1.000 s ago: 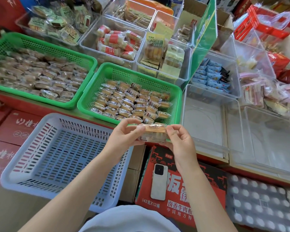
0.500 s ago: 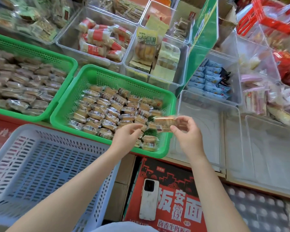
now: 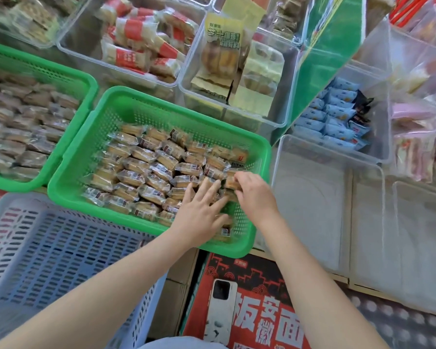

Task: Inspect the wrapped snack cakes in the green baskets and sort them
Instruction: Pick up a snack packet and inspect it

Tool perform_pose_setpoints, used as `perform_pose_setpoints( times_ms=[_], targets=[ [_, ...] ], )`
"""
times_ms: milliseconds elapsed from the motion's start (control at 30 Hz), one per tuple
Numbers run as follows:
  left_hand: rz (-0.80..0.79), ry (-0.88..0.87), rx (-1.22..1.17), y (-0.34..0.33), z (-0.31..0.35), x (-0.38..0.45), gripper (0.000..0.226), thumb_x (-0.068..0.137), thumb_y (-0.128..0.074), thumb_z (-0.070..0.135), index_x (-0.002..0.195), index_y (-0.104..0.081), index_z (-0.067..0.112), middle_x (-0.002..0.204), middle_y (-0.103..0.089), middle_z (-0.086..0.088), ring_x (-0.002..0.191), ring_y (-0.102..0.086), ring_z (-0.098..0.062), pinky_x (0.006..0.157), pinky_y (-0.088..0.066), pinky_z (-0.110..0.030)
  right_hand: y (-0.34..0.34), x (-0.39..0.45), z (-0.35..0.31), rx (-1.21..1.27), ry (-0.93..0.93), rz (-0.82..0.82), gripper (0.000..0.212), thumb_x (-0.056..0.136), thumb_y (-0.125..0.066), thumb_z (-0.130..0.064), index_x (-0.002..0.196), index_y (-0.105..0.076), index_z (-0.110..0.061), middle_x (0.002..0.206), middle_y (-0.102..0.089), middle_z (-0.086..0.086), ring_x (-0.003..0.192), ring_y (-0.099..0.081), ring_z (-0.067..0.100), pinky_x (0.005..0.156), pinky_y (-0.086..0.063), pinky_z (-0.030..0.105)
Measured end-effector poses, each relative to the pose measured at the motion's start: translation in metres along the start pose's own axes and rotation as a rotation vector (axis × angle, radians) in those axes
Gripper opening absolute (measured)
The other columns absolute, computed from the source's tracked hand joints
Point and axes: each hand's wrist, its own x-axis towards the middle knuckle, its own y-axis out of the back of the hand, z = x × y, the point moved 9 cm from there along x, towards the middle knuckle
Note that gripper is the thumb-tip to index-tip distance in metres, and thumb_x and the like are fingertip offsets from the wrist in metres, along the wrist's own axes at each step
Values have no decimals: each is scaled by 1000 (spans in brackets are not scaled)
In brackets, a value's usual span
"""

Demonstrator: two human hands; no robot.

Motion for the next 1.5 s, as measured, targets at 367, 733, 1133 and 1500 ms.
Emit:
perform_pose_setpoints(
  times_ms=[367, 733, 1133, 1500],
  targets=[
    [44, -92, 63, -2, 2, 10, 74, 98, -2, 64, 161, -19, 29, 167, 18, 3, 148, 31, -23, 121, 15, -54, -6, 31, 9, -98, -10, 17, 15, 92, -62, -15, 93, -74, -6, 126, -58, 18, 117, -51, 37, 96, -44, 49],
    [7, -73, 55, -3, 0, 11, 65, 104, -19, 62, 160, -19, 30, 167, 17, 2, 152, 23, -24, 122, 13, -54, -2, 50, 15, -167, -39, 80, 16, 82, -60, 10, 87, -61, -5, 92, -59, 12, 88, -54, 34, 72, -33, 36],
    [83, -26, -397, 36, 6, -8, 52, 107, -30, 49, 152, -40, 25, 166, -23, 2, 156, -10, -18, 127, -5, -42, 122, -37, 20, 452, -275, 338, 8, 93, -62, -4, 90, -59, -12, 85, -62, -2, 74, -56, 2, 67, -42, 7],
    [43, 195, -1956, 72, -5, -102, 32, 83, -70, 22, 113, -65, 13, 102, -70, -13, 84, -70, -21, 57, -61, -31, 52, -124, -39, 1514, -545, -11, 29, 97, -49, 8, 118, -61, -9, 98, -72, 7, 91, -69, 17, 76, -58, 28]
  ],
)
